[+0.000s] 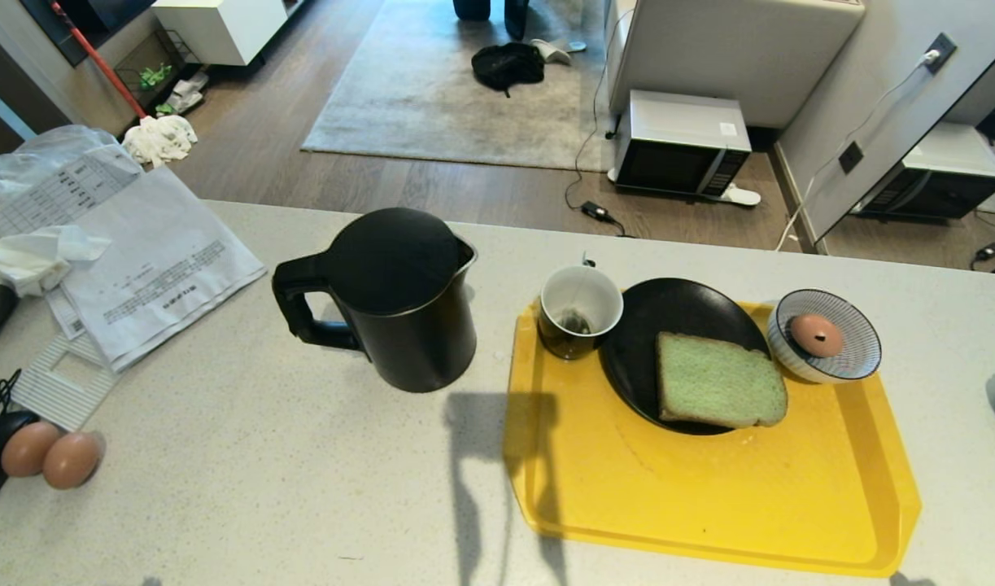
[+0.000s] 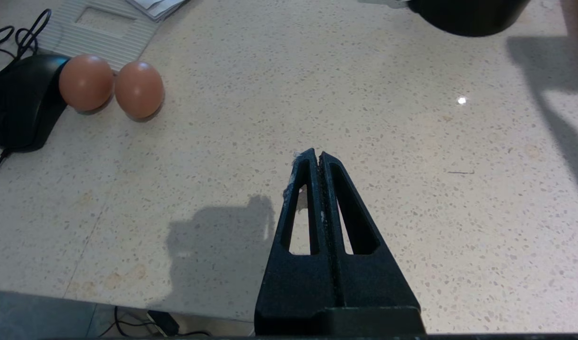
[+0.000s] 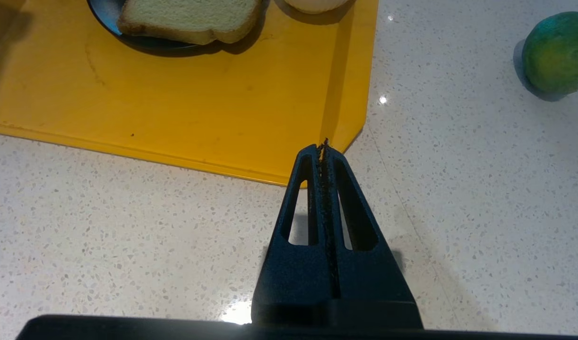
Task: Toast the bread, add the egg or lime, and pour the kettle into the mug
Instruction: Pick up the bread slice
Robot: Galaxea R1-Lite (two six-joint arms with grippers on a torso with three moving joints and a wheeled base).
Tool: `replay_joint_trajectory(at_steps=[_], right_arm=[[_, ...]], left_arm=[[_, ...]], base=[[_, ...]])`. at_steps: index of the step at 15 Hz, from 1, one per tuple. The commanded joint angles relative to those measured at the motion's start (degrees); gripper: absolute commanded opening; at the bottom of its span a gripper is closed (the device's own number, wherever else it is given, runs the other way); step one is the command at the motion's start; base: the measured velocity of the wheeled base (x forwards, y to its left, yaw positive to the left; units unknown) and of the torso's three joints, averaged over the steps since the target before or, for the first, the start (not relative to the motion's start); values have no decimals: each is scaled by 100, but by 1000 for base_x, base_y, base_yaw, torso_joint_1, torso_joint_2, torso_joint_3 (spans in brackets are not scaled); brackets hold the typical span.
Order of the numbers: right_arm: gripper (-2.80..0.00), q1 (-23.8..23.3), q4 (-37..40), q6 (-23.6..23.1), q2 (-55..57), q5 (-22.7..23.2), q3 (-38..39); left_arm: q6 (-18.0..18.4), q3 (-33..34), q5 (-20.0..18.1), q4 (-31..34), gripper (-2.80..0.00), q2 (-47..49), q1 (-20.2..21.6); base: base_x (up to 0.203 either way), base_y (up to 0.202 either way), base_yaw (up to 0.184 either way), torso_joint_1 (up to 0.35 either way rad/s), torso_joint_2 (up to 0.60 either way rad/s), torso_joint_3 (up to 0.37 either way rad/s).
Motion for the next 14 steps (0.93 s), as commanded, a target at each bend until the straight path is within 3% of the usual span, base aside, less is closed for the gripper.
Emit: replay_joint_trajectory(at_steps=[1,9,14], right_arm=[[-280,2,0,-5,0,-2,0],[-280,-3,89,-59,244,37,-101],[-280,-6,1024,111,1959,150,-1700]], left_arm=[[-2,5,-2,-5,-280,0,2],[-2,-4,-1,1,-280,0,2],[-2,5,-2,4,-280,0,2]], base=[[0,0,0,0,0,0],[0,0,0,0,0,0],[0,0,0,0,0,0]])
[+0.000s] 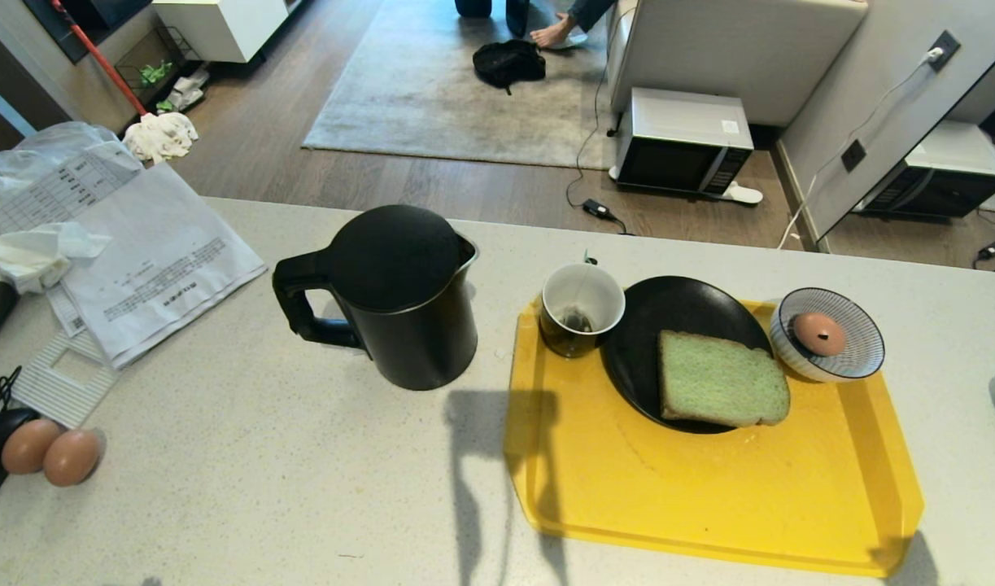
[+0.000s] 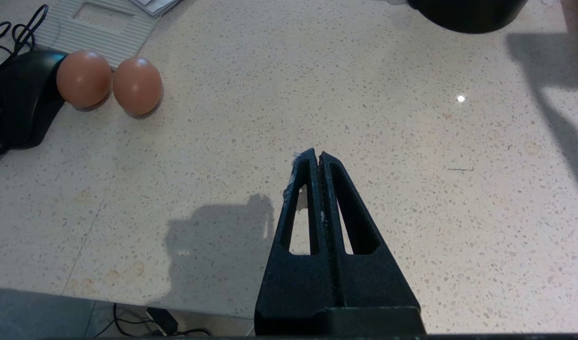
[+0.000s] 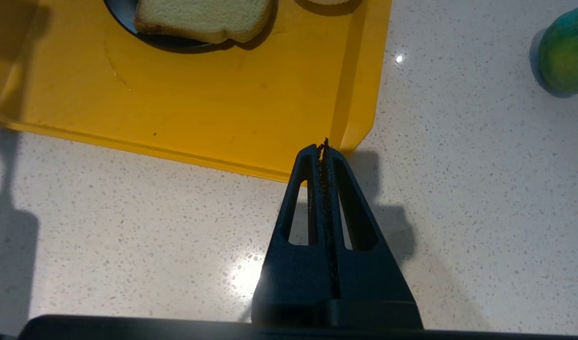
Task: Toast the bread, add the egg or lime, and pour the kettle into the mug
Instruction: Pick up the bread slice
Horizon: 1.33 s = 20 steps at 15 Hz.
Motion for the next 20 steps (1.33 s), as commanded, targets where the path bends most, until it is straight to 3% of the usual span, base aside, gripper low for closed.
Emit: replay_joint_trajectory(at_steps=[1,5,9,14,17,20], right_arm=[[-280,0,100,61,1042,10,-464],[-280,-1,263,537,2203,211,-1036],[-280,-1,885,1718,2458,1284,-1441],[-280,-1,536,3152,2666,2175,-1342],[-280,-1,-410,3365,2738,2500,-841],[-280,-1,-935,3366,3224,2534,-628]], left_arm=[[-1,-2,9,-7,-280,0,2],[-1,2,9,-7,-280,0,2],[-1,-3,7,0,-280,0,2],[-1,0,9,0,-280,0,2],[-1,5,9,0,-280,0,2],[-1,4,1,-7,-280,0,2]], base=[[0,0,0,0,0,0],[0,0,0,0,0,0],[0,0,0,0,0,0],[0,0,0,0,0,0],[0,0,0,0,0,0],[0,0,0,0,0,0]])
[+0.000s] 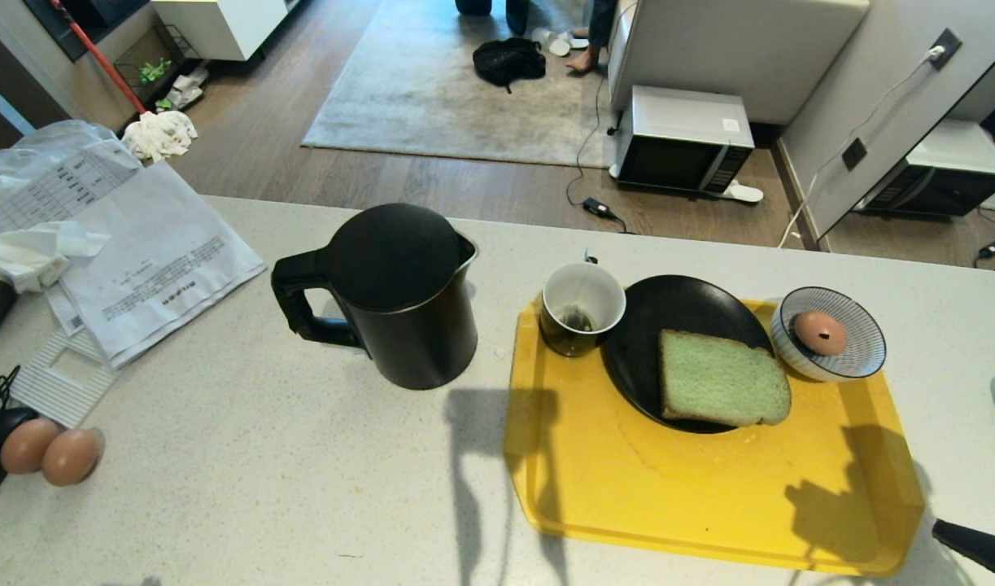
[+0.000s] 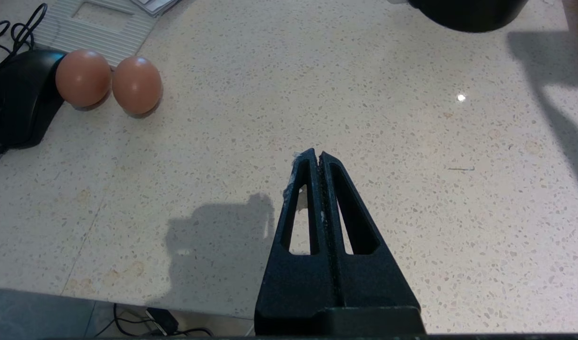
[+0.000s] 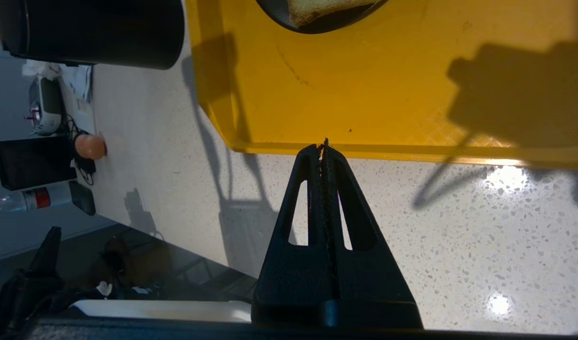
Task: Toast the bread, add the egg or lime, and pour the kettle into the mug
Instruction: Pick up the bread slice
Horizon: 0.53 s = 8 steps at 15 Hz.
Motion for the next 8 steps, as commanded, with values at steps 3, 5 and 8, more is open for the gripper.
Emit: replay_joint_trajectory(at_steps=[3,5,8], right_arm=[[-280,-9,-392,13,669,-59,76],[0,-9,-445,-4,829,-135,62],[0,-9,-680,-19,1084,-307,-16]], left_arm=[[1,-4,0,-6,-280,0,2],[1,0,-1,-1,-280,0,2],[1,5,-1,-6,-280,0,2]], base=[[0,0,0,0,0,0],[0,0,0,0,0,0],[0,0,0,0,0,0]])
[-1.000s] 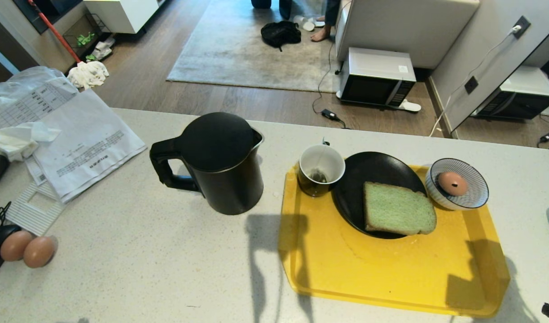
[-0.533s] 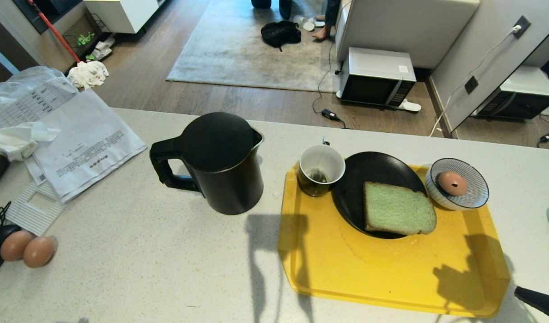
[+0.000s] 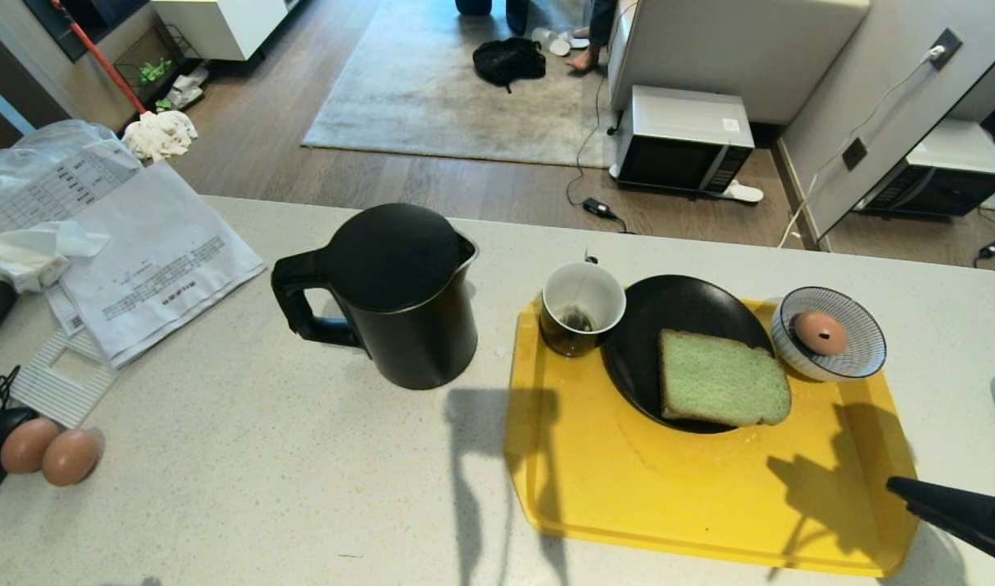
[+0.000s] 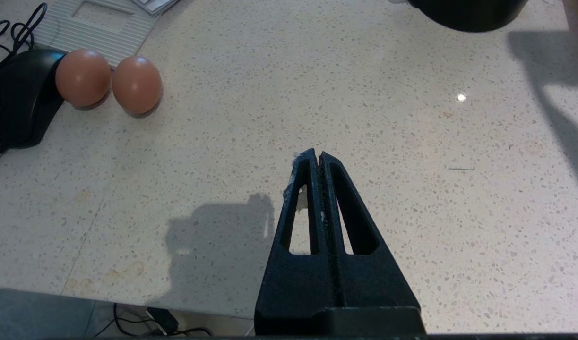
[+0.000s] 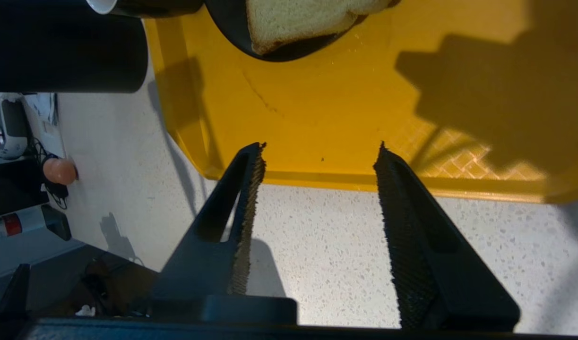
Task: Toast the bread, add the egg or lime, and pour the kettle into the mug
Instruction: Pick up the bread slice
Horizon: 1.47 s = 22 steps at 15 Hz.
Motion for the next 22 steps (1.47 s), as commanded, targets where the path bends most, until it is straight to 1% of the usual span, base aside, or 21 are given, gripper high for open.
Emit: replay_joint_trajectory(at_steps=[1,5,9,12,17,22], right_arm=[[0,1,-195,18,232,12,17],[0,1,-742,90,854,11,133],[0,2,-1077,188,1436,39,107],[0,0,-1620,170,1880,-105,73],[0,-113,-1646,165,2053,-111,-128],[0,-161,-1591,256,2614,-93,-661]], left_arm=[[1,0,1,-8,-280,0,2],[1,-3,4,-3,-280,0,2],[1,-4,6,-7,-280,0,2],[1,3,5,-7,-280,0,2],[1,5,8,-2,-280,0,2],[1,5,10,-2,-280,0,2]], base=[[0,0,0,0,0,0],[0,0,0,0,0,0],[0,0,0,0,0,0],[0,0,0,0,0,0],[0,0,0,0,0,0],[0,0,0,0,0,0]])
